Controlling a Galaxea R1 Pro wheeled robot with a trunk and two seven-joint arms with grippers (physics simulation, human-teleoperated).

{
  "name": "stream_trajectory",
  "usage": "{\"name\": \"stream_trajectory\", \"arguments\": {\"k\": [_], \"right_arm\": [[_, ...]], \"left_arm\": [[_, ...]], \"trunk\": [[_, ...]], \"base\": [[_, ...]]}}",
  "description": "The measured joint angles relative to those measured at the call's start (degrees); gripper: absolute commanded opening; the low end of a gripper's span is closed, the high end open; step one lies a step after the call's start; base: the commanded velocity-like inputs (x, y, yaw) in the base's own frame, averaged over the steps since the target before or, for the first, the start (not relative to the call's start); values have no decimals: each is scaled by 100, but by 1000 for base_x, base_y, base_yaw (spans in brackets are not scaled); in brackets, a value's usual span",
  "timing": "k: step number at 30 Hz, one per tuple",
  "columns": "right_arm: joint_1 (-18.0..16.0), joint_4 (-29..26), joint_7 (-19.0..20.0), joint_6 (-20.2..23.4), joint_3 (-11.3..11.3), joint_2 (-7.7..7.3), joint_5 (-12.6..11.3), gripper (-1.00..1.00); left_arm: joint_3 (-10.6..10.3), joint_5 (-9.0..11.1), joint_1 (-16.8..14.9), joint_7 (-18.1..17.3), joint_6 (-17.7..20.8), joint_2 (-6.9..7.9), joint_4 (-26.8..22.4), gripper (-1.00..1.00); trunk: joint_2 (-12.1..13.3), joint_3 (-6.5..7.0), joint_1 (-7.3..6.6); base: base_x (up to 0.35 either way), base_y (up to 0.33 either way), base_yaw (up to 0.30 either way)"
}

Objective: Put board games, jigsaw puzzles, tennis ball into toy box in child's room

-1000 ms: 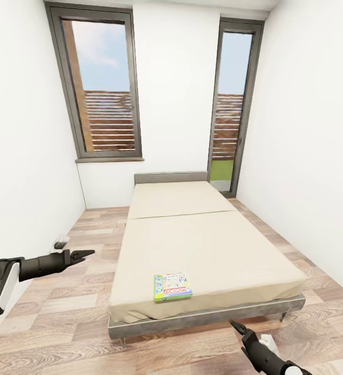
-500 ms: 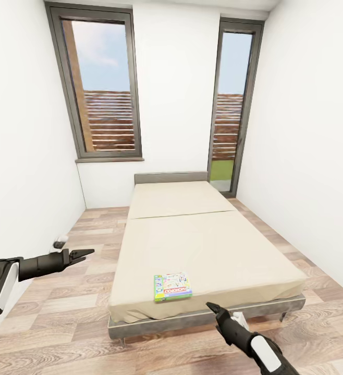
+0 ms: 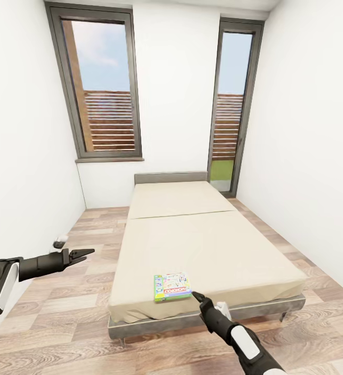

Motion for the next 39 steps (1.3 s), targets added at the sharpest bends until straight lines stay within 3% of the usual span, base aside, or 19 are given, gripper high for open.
{"name": "stream_trajectory", "arguments": {"k": [16, 21, 25, 34, 39], "right_arm": [[-8, 183, 57, -21, -127, 38, -208, 100], [-8, 463, 68, -343, -181, 36, -297, 100], [-8, 605, 85, -601, -179, 35, -301, 100], [-9, 671, 117, -740, -128, 34, -245, 100], [-9, 656, 268, -759, -22, 39, -179, 100]], "left_arm": [[4, 6, 0, -11, 10, -1, 10, 100], [13, 16, 0, -41, 50, 0, 14, 100], [17, 15, 0, -222, 85, 0, 14, 100], [12, -18, 0, -790, 90, 6, 23, 100], [17, -13, -1, -953, 94, 175, 65, 100]], "trunk": [[0, 0, 0], [0, 0, 0], [0, 0, 0], [0, 0, 0], [0, 0, 0]], "base": [[0, 0, 0], [0, 0, 0], [0, 0, 0], [0, 0, 0], [0, 0, 0]]}}
